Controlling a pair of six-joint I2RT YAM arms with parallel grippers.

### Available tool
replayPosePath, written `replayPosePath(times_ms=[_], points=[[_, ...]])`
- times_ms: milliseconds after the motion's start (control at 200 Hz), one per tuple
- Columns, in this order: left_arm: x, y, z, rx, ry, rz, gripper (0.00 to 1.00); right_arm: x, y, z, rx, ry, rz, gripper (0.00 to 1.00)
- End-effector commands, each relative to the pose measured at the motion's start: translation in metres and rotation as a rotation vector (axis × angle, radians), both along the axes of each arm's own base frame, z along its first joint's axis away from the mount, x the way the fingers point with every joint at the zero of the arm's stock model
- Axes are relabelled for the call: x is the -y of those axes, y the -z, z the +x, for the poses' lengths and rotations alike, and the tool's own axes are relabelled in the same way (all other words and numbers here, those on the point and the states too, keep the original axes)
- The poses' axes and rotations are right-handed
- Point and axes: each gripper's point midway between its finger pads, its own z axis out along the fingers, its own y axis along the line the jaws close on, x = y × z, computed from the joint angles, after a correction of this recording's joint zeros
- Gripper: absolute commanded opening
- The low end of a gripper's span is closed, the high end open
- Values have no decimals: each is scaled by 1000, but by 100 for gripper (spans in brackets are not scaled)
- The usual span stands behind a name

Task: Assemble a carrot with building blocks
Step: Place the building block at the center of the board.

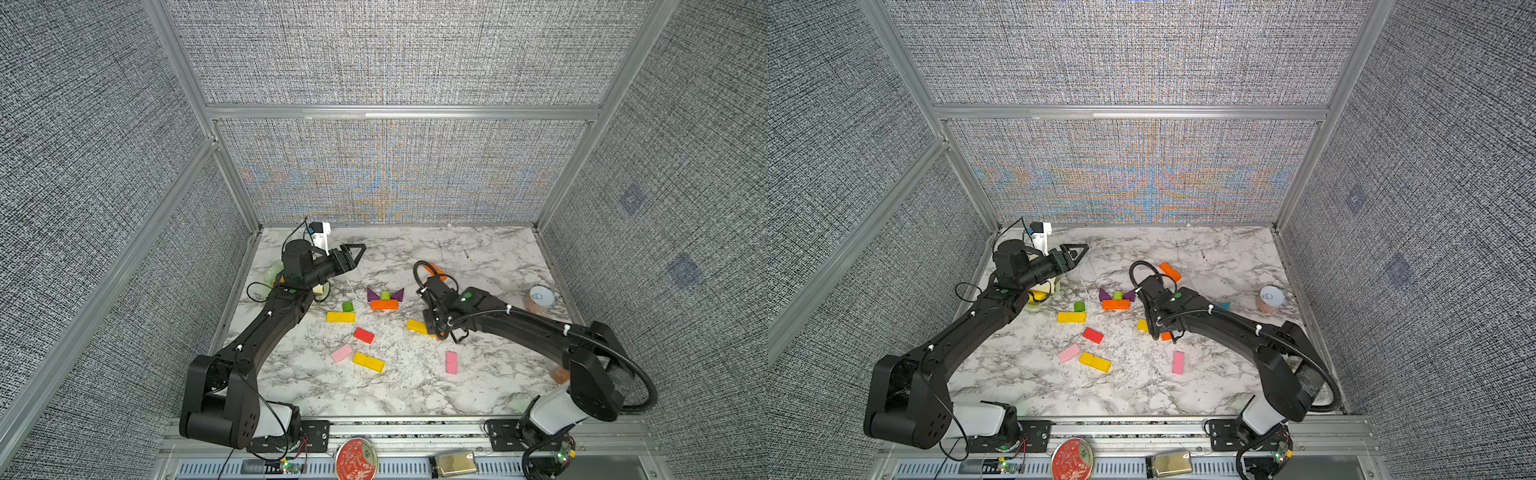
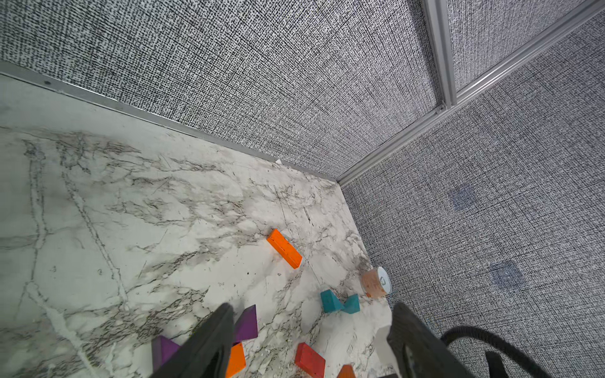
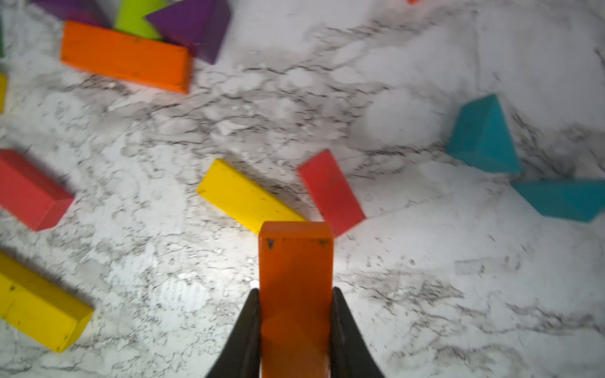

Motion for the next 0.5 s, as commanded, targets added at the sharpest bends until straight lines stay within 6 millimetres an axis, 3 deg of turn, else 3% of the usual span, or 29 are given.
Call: replayPosePath(times_ms=[0, 100, 245, 495], points=[[1, -3, 1, 6, 4, -1, 77, -37, 4, -6, 1, -201, -24, 18], [-1, 0, 2, -1, -4, 5, 77, -70, 12, -9, -11, -328, -38, 17], [-4, 4, 5, -8, -17, 14, 77, -101, 24, 0, -21, -442, -53, 17], [-28, 0, 13, 1, -94, 27, 77, -132, 41, 17, -35, -567, -81, 18]])
